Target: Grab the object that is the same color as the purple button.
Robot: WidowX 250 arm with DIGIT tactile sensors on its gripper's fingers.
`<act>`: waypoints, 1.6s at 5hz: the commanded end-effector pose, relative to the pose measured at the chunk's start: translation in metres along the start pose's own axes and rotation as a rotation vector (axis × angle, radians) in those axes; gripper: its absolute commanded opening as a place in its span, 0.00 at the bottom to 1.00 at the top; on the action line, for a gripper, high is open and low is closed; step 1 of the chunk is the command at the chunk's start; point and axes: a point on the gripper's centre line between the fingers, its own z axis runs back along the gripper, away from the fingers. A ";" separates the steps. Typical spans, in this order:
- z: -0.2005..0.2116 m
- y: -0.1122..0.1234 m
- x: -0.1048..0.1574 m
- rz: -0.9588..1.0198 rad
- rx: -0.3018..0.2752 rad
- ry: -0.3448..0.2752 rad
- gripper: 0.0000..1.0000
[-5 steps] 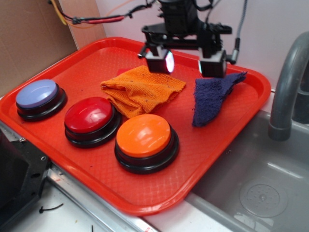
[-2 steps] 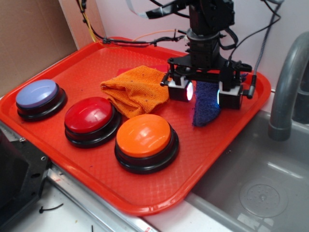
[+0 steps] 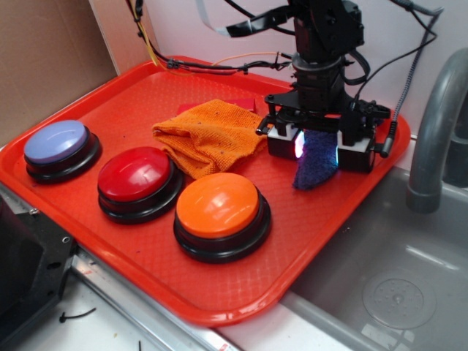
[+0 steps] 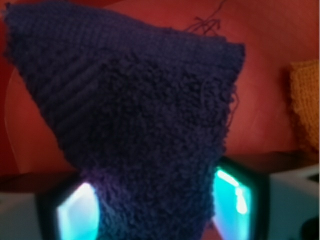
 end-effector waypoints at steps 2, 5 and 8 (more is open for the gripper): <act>0.038 0.018 0.014 -0.063 0.014 0.003 0.00; 0.187 0.080 0.021 -0.191 -0.093 -0.021 0.00; 0.236 0.121 0.016 -0.060 -0.022 0.010 0.00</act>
